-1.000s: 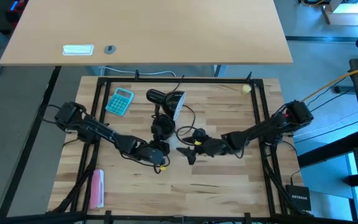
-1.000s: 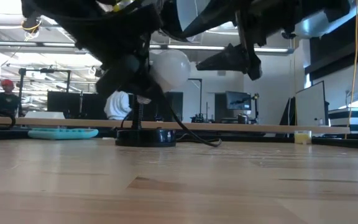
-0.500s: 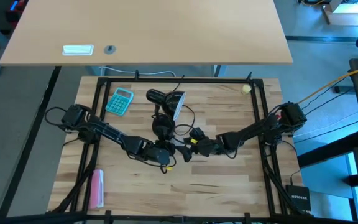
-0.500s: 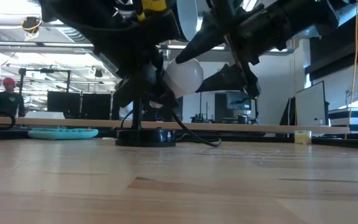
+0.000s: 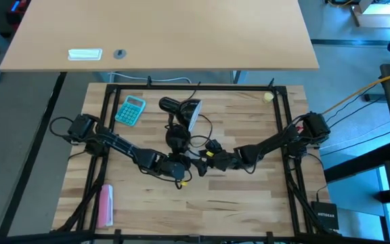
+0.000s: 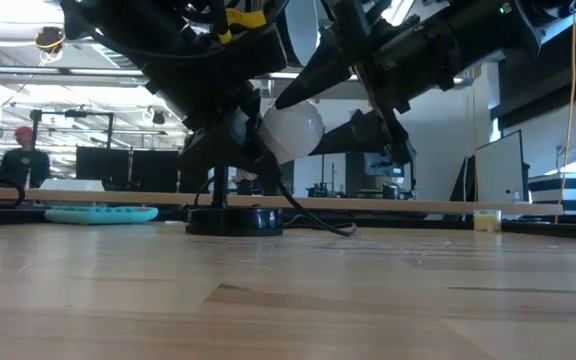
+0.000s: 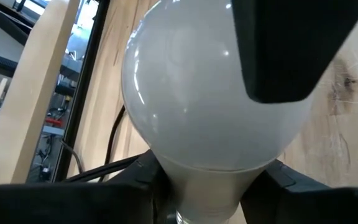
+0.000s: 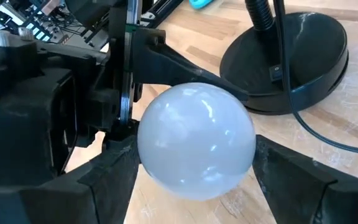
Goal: Screw lightbulb
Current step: Insert the lightbulb into the black lamp
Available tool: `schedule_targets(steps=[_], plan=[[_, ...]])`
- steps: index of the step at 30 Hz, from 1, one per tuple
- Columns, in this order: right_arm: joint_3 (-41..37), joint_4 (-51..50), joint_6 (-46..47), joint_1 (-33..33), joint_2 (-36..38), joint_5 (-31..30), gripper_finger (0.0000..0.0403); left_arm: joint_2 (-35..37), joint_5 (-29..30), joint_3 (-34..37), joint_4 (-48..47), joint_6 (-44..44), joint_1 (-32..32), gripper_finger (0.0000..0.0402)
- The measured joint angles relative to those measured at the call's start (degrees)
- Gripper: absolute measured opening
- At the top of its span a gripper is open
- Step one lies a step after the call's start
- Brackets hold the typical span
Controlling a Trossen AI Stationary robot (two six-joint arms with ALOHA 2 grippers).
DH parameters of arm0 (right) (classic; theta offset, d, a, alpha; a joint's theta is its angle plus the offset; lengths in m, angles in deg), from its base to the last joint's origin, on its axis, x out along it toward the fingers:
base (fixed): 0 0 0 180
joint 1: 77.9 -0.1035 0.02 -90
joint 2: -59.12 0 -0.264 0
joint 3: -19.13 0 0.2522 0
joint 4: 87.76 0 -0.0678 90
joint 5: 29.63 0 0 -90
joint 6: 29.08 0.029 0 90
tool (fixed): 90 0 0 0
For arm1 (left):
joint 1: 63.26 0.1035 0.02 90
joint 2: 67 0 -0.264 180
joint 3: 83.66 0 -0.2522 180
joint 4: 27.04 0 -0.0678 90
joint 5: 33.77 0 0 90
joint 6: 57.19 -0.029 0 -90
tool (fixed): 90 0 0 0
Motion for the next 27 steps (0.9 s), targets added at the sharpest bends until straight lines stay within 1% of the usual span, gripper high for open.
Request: schedule_targets(steps=[3,9,12,19,22,27], plan=[[0.05,-0.02,0.23,0.0,0.0,0.07,0.0299,0.0,-0.22,0.0,0.38,0.61,0.0,0.0143],[0.2,-0.81,1.29,0.0,0.0,-0.06,0.0296,0.0,-0.56,0.0,0.88,1.2,0.0,0.0154],[0.2,-0.65,1.11,0.0,0.0,-0.21,0.028,0.0,-0.53,0.0,0.91,1.53,0.0,0.0156],[0.33,-2.58,1.3,0.0,0.08,-0.13,0.0222,0.0,-0.56,-0.03,0.83,1.33,0.0,0.0158],[0.35,-2.89,1.29,0.0,0.11,-0.05,0.0214,0.0,-0.56,-0.07,0.58,1.32,0.0,0.0158],[0.35,-3.2,1.04,0.07,0.44,1.37,0.0215,0.0,-0.58,-0.34,-1.5,2.1,-0.06,0.0159]])
